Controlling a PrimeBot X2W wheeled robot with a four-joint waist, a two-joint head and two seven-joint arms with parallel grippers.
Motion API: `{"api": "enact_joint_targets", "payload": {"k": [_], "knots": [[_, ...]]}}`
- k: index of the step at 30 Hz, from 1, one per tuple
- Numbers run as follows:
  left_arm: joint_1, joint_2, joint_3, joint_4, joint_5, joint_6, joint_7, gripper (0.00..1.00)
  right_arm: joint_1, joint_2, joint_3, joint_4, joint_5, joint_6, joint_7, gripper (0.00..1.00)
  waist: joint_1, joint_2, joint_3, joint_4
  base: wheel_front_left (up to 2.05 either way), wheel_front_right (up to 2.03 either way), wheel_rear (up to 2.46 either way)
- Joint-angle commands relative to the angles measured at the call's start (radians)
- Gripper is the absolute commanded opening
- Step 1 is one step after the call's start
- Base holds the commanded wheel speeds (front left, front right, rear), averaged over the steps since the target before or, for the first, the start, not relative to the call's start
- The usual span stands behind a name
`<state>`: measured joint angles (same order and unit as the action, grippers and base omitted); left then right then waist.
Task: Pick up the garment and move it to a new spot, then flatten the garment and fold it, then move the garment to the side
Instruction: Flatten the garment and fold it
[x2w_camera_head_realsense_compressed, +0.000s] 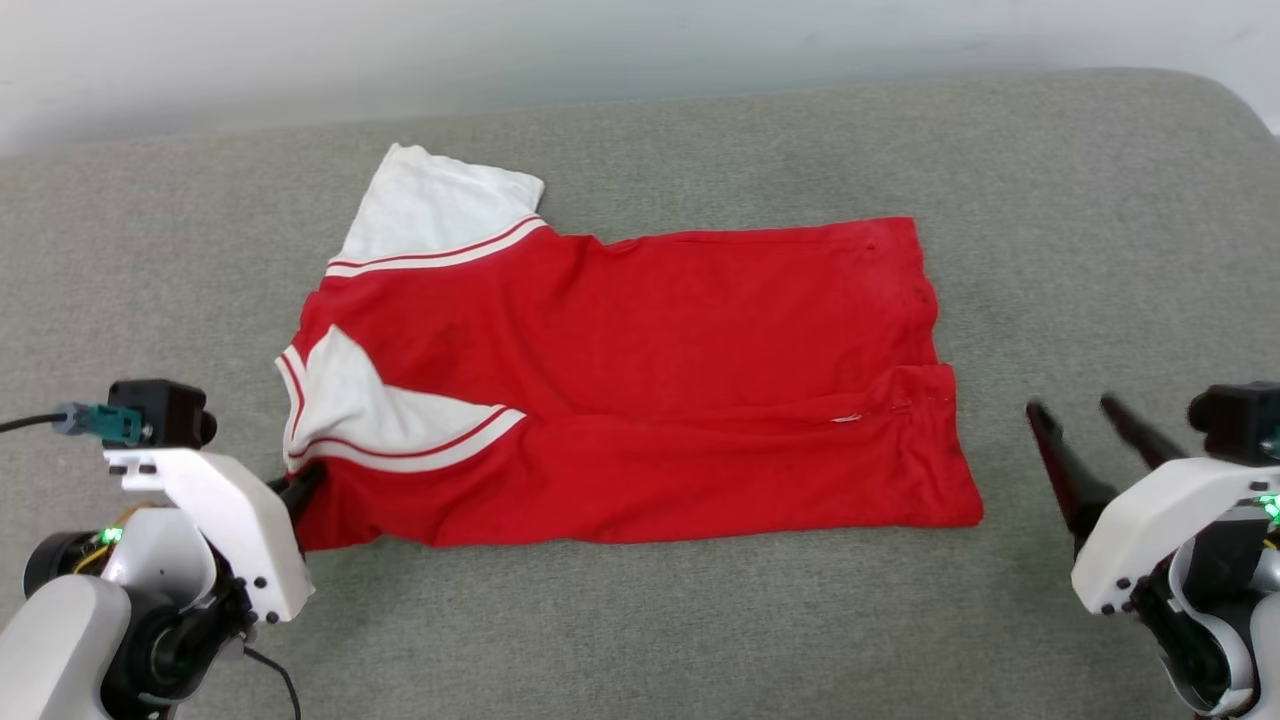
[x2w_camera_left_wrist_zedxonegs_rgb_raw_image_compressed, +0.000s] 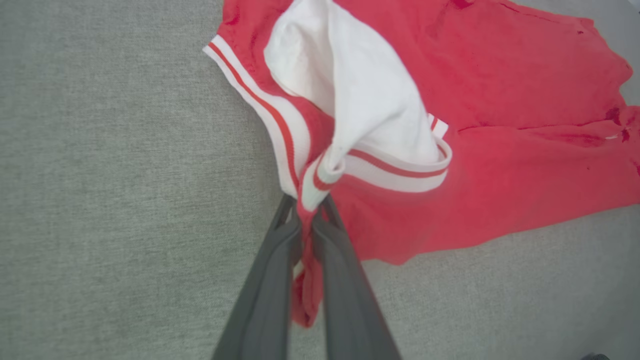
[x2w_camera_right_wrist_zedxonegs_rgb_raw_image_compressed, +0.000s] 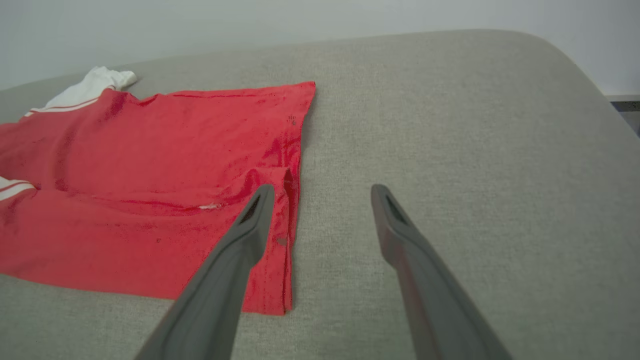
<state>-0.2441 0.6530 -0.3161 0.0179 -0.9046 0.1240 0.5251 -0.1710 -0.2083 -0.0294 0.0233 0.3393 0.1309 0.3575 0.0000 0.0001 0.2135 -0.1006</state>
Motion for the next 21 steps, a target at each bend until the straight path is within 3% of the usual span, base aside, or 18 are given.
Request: {"api": "enact_joint_targets", "payload": {"k": [1,2,3,6,15,16,17,21], "knots": [[-0.010,0.001,-0.002,-0.016,0.011,0.006,-0.004,0.00,-0.013,-0.012,0.012,0.021,0.019,0.000,0.054,1.00,0.0000,-0.0001,0.003,0.010,0.00,0.00,0.00],[-0.010,0.001,-0.002,-0.016,0.011,0.006,-0.004,0.00,-0.013,-0.012,0.012,0.021,0.019,0.000,0.054,1.00,0.0000,-0.0001,0.003,0.010,0.00,0.00,0.00],[-0.016,-0.001,-0.007,-0.036,0.019,0.013,-0.005,0.00,-0.026,-0.035,0.035,0.054,0.046,0.000,0.142,1.00,0.0000,-0.0001,0.011,0.018,0.00,0.00,0.00],[-0.029,-0.009,-0.015,-0.061,0.028,0.018,-0.005,0.00,-0.059,-0.050,0.071,0.103,0.086,0.000,0.239,1.00,0.0000,-0.0001,0.029,0.031,0.00,0.00,0.00],[-0.054,-0.030,-0.034,-0.077,0.047,0.020,-0.018,0.00,-0.164,-0.040,0.169,0.278,0.150,0.000,0.314,1.00,0.0000,-0.0001,0.080,0.060,0.00,0.00,0.00],[-0.066,-0.055,-0.043,-0.055,0.045,0.012,-0.038,0.00,-0.183,-0.040,0.260,0.376,0.194,0.001,0.365,0.37,0.0000,-0.0001,0.084,0.071,0.00,0.00,0.00],[-0.067,-0.058,-0.043,-0.051,0.044,0.011,-0.043,0.00,-0.188,-0.043,0.268,0.383,0.203,0.001,0.363,0.00,0.0000,-0.0001,0.082,0.071,0.00,0.00,0.00],[-0.058,-0.074,-0.040,-0.031,0.041,0.008,-0.068,0.00,-0.219,-0.076,0.281,0.382,0.221,0.001,0.338,0.00,0.0000,-0.0001,0.064,0.071,0.00,0.00,0.00]]}}
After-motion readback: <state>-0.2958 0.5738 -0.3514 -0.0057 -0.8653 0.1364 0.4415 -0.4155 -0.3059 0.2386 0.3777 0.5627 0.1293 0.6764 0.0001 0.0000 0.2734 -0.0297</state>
